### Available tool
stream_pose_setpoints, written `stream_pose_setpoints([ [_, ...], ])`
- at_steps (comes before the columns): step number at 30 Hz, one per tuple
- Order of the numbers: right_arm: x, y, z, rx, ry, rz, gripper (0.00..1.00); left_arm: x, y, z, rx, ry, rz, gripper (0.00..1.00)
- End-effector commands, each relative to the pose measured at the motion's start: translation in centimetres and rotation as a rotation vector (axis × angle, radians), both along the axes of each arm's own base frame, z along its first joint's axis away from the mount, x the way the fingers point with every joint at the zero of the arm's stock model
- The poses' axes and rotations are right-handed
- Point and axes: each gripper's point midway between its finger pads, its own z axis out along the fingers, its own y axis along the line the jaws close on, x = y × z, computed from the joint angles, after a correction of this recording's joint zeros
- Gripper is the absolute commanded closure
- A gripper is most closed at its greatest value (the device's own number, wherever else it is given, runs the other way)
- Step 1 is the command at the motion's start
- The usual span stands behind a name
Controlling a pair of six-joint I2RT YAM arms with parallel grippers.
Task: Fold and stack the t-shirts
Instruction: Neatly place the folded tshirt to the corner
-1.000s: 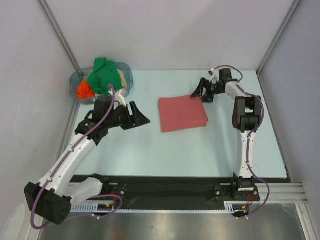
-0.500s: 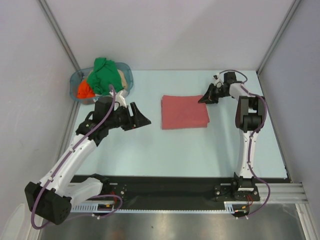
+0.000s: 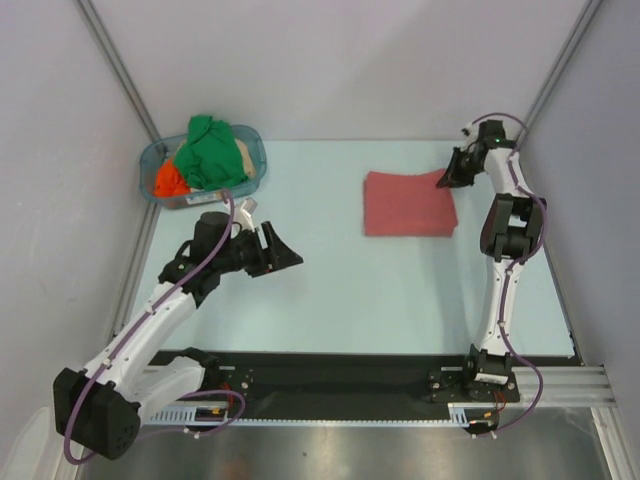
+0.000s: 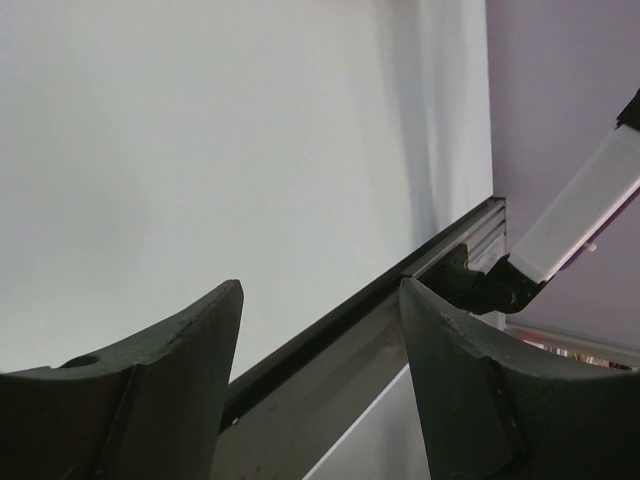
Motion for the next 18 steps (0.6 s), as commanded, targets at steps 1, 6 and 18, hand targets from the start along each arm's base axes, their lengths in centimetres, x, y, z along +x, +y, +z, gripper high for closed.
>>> stream_pose_setpoints([
  [1,2.9,-9.6,0.2,-0.259,-0.06,-0.168,1.0,-0.5,0.2,-0.7,-0.026,0.001,0.012,0.3],
  [6,6.1,-13.7,0.8,-0.441,-0.203,-0.197,1.0,-1.0,0.7,-3.3,0.006,0.075,0.022,0.3],
  [18,12.7,-20.5,4.9,-0.77,-0.515,-0.178,1.0,0.0,0.2,-6.9,0.065,0.209,0.003,0.31],
])
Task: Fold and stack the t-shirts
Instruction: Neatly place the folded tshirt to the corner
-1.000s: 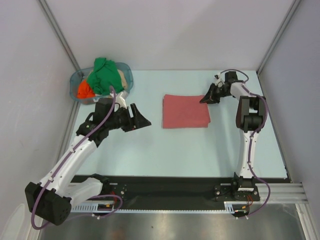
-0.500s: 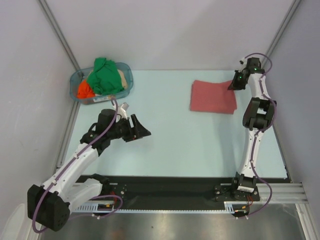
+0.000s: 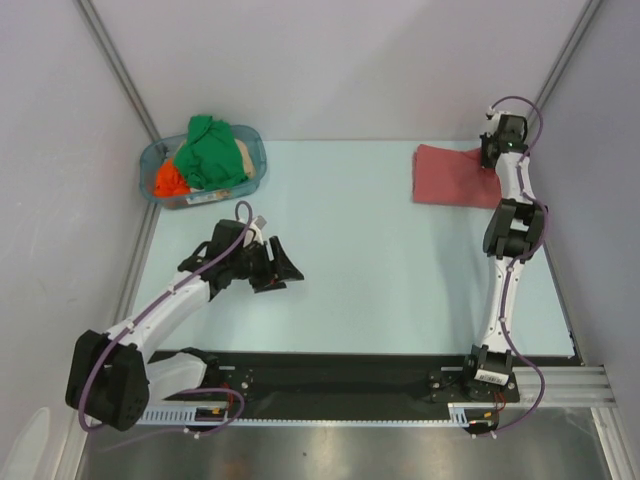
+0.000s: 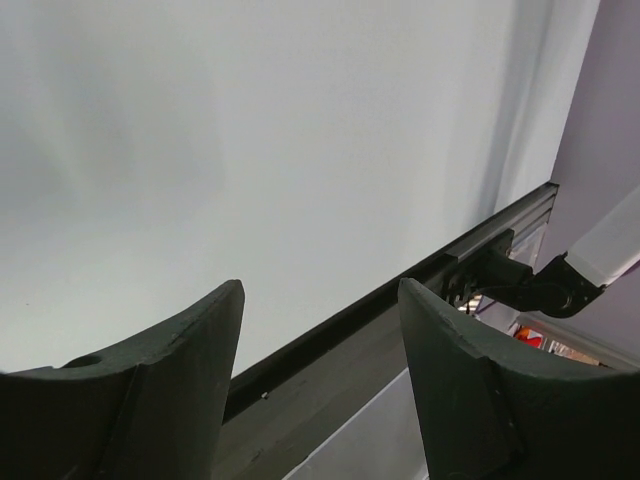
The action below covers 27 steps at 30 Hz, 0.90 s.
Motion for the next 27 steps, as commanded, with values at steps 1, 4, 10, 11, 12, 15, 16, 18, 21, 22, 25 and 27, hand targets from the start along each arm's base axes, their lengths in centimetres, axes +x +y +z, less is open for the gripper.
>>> stream_pose_setpoints([
  [1,3.2,-4.0,4.4,-0.164,-0.178,-0.009,1.0,0.9,-0.3,0.7,-0.014,-0.024,-0.011,0.31],
  [4,4.2,-5.2,5.4,-0.195,-0.243,0.005,1.0,0.9,-0.3,0.1,-0.006,-0.003,-0.012,0.31],
  [10,5.6,-5.2,5.2,-0.221,-0.305,0.078,1.0,0.7,-0.4,-1.1,-0.002,0.043,-0.009,0.31],
  [11,5.8,-5.1,4.8,-0.223,-0.306,0.084,1.0,0.8,-0.4,-1.2,-0.003,0.043,-0.009,0.31],
  [12,6.0,-5.2,5.0,-0.234,-0.323,0.088,1.0,0.9,-0.4,-1.1,-0.004,0.042,-0.01,0.31],
  [15,6.6,-5.0,5.2,-0.235,-0.357,0.114,1.0,0.9,-0.4,-1.1,0.002,0.04,-0.013,0.31],
  [16,6.7,-4.9,5.4,-0.237,-0.366,0.116,1.0,0.9,-0.4,-1.2,0.004,0.045,-0.012,0.31],
  [18,7.1,-4.5,5.4,-0.229,-0.384,0.143,1.0,0.9,-0.4,-1.2,0.003,0.046,-0.01,0.31],
  [21,7.4,-3.9,5.2,-0.203,-0.405,0.159,1.0,0.6,-0.3,-1.4,0.004,0.053,-0.002,0.31],
  [22,7.5,-3.9,5.1,-0.199,-0.407,0.155,1.0,0.6,-0.3,-1.5,0.004,0.057,0.002,0.31],
  [25,7.5,-4.6,5.6,-0.2,-0.424,0.106,0.86,0.4,-0.3,-1.5,-0.001,0.059,-0.001,0.31],
  [27,7.2,-5.3,6.0,-0.19,-0.424,0.044,0.64,0.3,-0.2,-1.3,-0.004,0.055,0.003,0.31],
])
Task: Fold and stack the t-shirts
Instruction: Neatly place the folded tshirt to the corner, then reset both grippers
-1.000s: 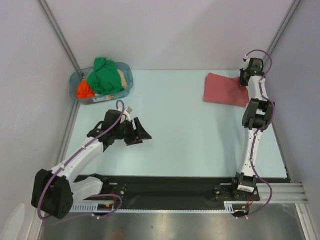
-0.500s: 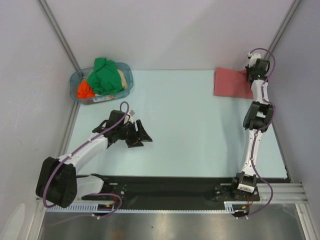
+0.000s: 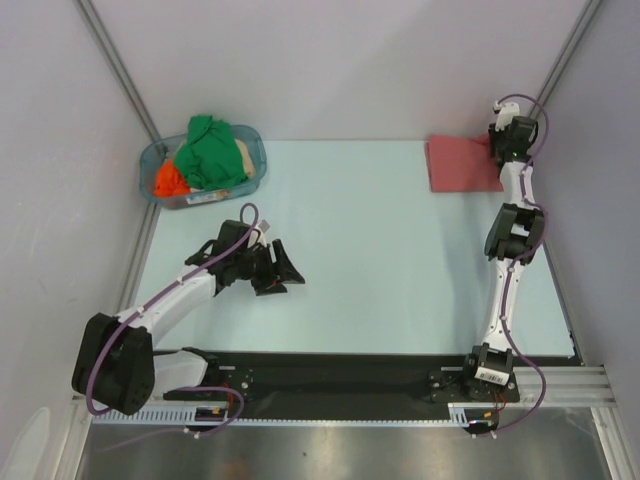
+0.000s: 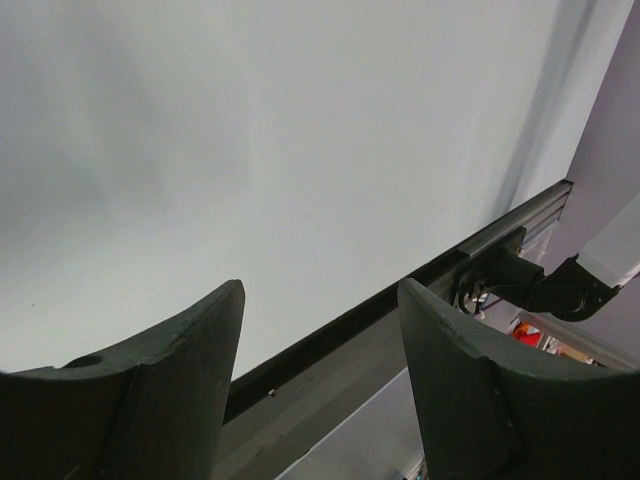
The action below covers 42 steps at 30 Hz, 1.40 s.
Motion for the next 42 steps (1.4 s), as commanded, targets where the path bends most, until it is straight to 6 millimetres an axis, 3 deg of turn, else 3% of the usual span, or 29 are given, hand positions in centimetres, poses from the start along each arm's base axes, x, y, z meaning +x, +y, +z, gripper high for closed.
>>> stream_pose_setpoints([
  [1,0.8,-1.5,4.4,-0.007,-0.127,-0.078,0.62,0.3,-0.2,1.0,-0.032,-0.031,0.008,0.31],
  [3,0.3,-1.9,5.0,-0.001,-0.119,-0.118,0.21,0.0,-0.1,1.2,-0.038,-0.036,0.008,0.31],
  [4,-0.1,-2.4,6.9,-0.01,-0.136,-0.148,0.01,0.0,-0.1,1.2,-0.041,-0.041,0.009,0.31],
  [7,-1.3,-2.6,8.3,0.017,-0.114,-0.2,0.0,-0.7,0.1,1.5,-0.044,-0.059,0.007,0.31],
  [8,-2.0,-2.2,10.3,0.015,-0.116,-0.208,0.0,-0.9,0.1,1.6,-0.043,-0.065,0.007,0.31],
  [10,-3.6,-2.1,11.6,-0.003,-0.087,-0.277,0.01,-1.6,0.3,1.8,-0.037,-0.08,0.0,0.31],
  [11,-4.7,-1.1,15.3,-0.023,-0.118,-0.314,0.0,-1.8,0.3,1.9,-0.035,-0.091,-0.002,0.31],
  [12,-5.8,-0.4,13.9,-0.035,-0.064,-0.339,0.0,-2.0,0.3,2.1,-0.033,-0.102,-0.004,0.3],
  [13,-6.9,0.3,14.7,-0.05,-0.057,-0.373,0.0,-2.4,0.5,2.7,-0.027,-0.132,-0.005,0.3],
  [14,-8.9,2.3,15.7,-0.081,-0.046,-0.422,0.0,-2.8,0.7,2.5,-0.022,-0.134,0.0,0.29],
  [17,-12.0,7.0,15.9,-0.094,0.003,-0.401,0.0,-3.8,1.1,3.5,-0.041,-0.177,0.006,0.26],
  [18,-13.8,9.9,18.5,-0.083,-0.026,-0.374,0.0,-4.0,1.3,3.7,-0.044,-0.185,0.014,0.25],
  [19,-15.3,12.2,15.8,-0.078,0.041,-0.339,0.0,-4.4,1.4,3.4,-0.05,-0.179,0.02,0.24],
  [21,-17.7,16.3,15.2,0.084,0.051,-0.298,0.0,-4.9,1.4,4.4,-0.095,-0.206,0.046,0.23],
  [22,-20.1,18.8,15.7,0.169,0.048,-0.278,0.0,-5.4,1.5,3.9,-0.109,-0.199,0.056,0.22],
  [23,-21.4,21.3,14.8,0.334,0.072,-0.267,0.0,-5.6,1.3,4.8,-0.157,-0.241,0.056,0.21],
  [24,-22.6,22.9,14.6,0.439,0.087,-0.249,0.0,-6.0,1.2,4.1,-0.184,-0.213,0.08,0.2],
  [25,-25.6,24.4,13.4,0.515,0.13,-0.219,0.0,-6.3,1.2,3.9,-0.206,-0.213,0.09,0.17],
  [27,-28.1,27.7,12.9,0.772,0.138,-0.186,0.0,-6.7,1.1,4.3,-0.28,-0.231,0.123,0.16],
  [28,-30.0,28.6,15.0,0.868,0.085,-0.141,0.0,-6.8,1.0,4.3,-0.304,-0.235,0.135,0.15],
  [29,-32.4,29.2,11.9,0.954,0.125,-0.154,0.0,-6.9,1.0,4.6,-0.335,-0.25,0.147,0.15],
  [31,-35.0,30.8,11.7,1.15,0.121,-0.137,0.0,-7.2,0.8,5.3,-0.436,-0.262,0.178,0.13],
  [32,-37.8,31.3,10.4,1.201,0.13,-0.125,0.0,-7.4,0.7,5.5,-0.473,-0.26,0.189,0.13],
  [35,-42.3,31.9,8.4,1.308,0.174,-0.132,0.0,-8.0,0.6,6.3,-0.606,-0.232,0.225,0.13],
  [40,-46.9,31.7,6.4,1.386,0.198,-0.164,0.0,-8.9,0.7,7.4,-0.734,-0.263,0.214,0.1],
  [42,-48.1,32.2,6.7,1.452,0.18,-0.109,0.0,-9.5,0.2,7.9,-0.77,-0.254,0.167,0.1],
])
